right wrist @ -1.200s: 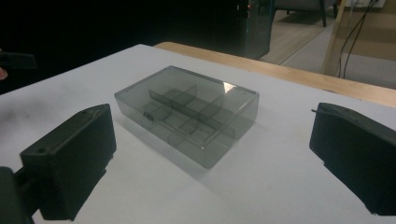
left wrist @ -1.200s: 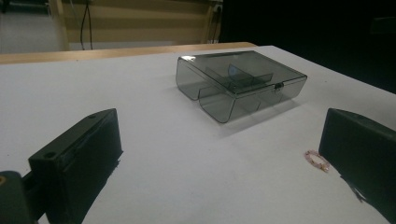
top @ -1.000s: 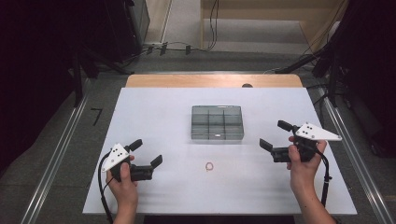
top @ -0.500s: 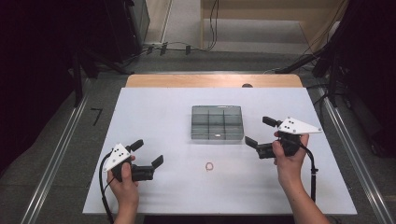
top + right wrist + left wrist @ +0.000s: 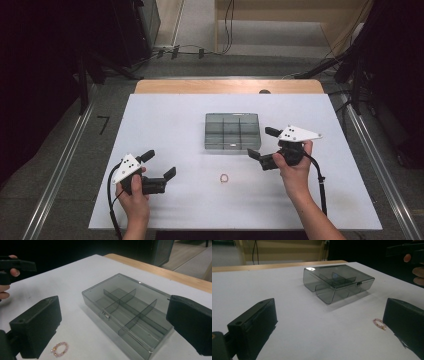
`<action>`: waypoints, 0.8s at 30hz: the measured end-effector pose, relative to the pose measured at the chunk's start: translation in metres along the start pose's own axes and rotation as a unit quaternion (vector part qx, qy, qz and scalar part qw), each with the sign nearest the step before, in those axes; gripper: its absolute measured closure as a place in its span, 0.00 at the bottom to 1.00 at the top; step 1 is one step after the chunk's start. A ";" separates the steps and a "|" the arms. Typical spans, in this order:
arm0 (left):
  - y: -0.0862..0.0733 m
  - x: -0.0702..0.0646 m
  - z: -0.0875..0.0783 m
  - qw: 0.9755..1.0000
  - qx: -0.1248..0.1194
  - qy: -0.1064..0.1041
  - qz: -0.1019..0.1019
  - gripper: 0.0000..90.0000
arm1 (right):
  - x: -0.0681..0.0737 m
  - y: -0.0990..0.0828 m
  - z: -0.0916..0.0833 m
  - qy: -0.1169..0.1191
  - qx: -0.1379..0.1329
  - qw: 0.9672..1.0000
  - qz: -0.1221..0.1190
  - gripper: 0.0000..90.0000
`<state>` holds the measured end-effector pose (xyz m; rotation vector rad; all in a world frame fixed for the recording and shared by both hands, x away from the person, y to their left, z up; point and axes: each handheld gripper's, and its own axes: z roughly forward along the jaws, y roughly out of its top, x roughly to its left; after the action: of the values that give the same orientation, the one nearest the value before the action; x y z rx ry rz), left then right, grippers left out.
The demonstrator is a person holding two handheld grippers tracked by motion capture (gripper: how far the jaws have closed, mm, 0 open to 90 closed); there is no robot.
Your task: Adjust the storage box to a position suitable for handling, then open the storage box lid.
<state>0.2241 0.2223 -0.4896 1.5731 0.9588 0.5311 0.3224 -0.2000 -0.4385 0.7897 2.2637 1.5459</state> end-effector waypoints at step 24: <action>-0.002 -0.001 0.003 1.000 0.004 -0.006 0.001 0.00 | 0.016 -0.024 0.055 -0.001 0.075 0.997 0.003 0.78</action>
<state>0.2254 0.2199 -0.4916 1.5839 0.9511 0.5180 0.3315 -0.1547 -0.4808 0.8372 2.4001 1.3878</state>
